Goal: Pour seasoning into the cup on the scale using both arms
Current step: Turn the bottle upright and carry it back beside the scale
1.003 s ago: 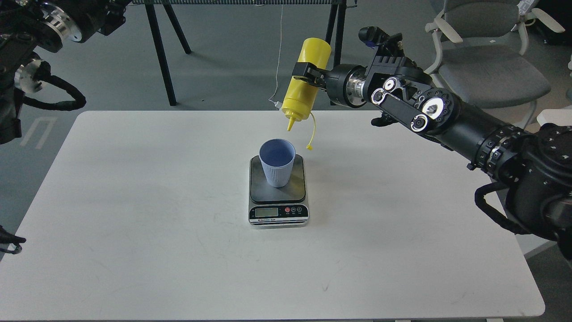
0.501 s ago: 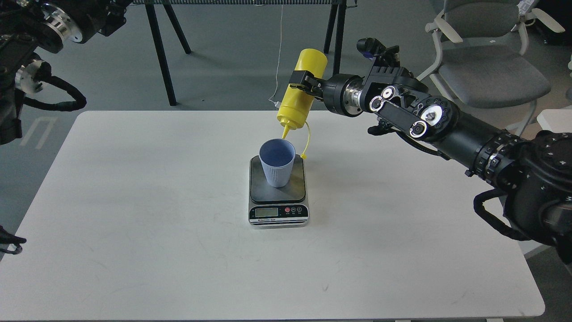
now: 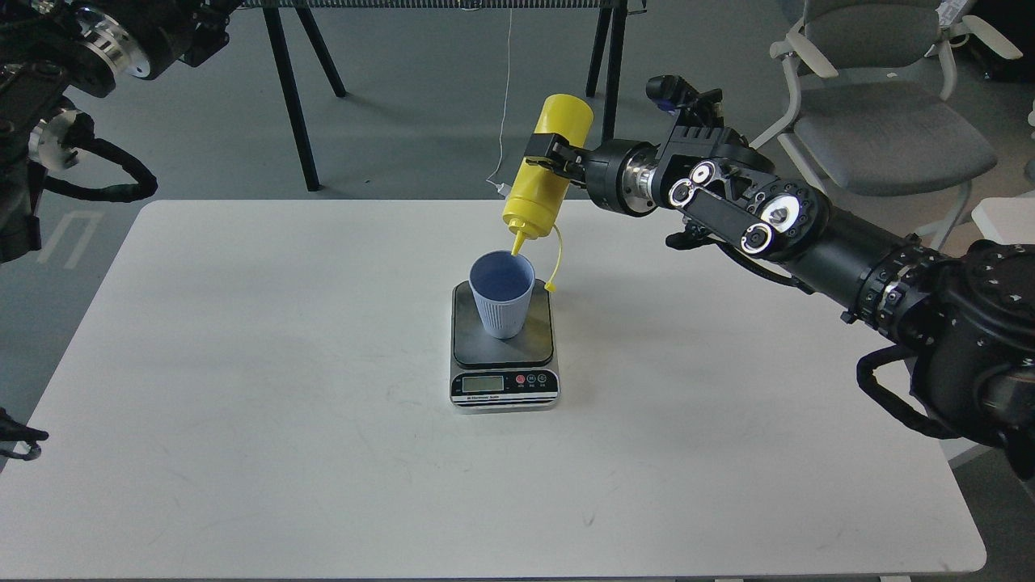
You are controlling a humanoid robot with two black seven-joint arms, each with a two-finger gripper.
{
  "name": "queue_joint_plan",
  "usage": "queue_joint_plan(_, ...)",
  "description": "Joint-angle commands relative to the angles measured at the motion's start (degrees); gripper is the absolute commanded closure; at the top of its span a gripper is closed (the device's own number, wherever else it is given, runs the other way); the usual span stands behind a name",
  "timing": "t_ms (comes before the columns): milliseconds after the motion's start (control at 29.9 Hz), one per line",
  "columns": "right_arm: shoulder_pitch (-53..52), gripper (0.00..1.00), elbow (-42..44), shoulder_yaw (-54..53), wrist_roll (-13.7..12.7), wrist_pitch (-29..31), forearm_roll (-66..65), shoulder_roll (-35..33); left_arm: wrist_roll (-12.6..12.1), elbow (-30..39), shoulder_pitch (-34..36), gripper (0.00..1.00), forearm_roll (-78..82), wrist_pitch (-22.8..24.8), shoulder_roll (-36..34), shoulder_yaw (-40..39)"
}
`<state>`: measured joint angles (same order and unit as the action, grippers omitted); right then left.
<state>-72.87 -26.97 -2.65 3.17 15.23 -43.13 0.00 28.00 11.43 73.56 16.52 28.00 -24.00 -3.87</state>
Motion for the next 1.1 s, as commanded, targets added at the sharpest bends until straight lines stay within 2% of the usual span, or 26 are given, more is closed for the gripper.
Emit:
queue_joint_plan(0,0.3,0.71,0.0,0.1,0.0,-0.1,0.0,0.0,0.0,0.0,0.0,0.00,0.0,0.0,0.0,0.0)
queue_joint_plan(267,-0.1,0.70,0.4,-2.8,0.0,0.1,0.4,0.0,0.0,0.0,0.0,0.01,0.0,0.0,0.0,0.0)
queue_joint_plan(535,-0.6,0.70,-0.2,-15.8,0.2,0.2,1.1,0.0,0.0,0.0,-0.1,0.00,0.0,0.0,-0.3,0.1)
queue_joint_plan(735,-1.4,0.70,-4.7,-29.5,-0.4,0.3,4.7,0.0,0.0,0.0,0.0,0.01,0.0,0.0,-1.2,0.2)
queue_joint_plan(969,-0.3,0.72,-12.5,-40.1,-1.1,2.2,26.6,-16.9,0.0,-0.1,0.0,0.00,0.5,0.0,-2.0,0.6)
queue_joint_plan(1070,3.3,0.72,-14.2,-43.5,-1.5,3.3,36.1,-24.8,0.0,-0.1,0.0,0.00,0.7,0.0,-2.1,0.8)
